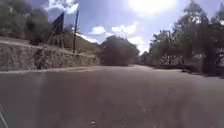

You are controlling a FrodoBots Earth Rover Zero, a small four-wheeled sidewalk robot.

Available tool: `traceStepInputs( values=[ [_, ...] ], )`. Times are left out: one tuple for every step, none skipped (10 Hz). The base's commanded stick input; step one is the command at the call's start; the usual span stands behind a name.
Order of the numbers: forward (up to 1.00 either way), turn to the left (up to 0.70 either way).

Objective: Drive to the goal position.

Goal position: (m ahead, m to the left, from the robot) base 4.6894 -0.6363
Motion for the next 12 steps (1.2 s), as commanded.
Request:
traceStepInputs(
  values=[
    [0.50, 0.00],
    [0.50, 0.00],
    [0.50, 0.00],
    [0.50, 0.00],
    [0.50, 0.00],
    [0.50, 0.00],
    [0.50, 0.00],
    [0.50, 0.00],
    [0.50, 0.00],
    [0.50, 0.00],
    [0.50, 0.00],
    [0.50, 0.00]
  ],
)
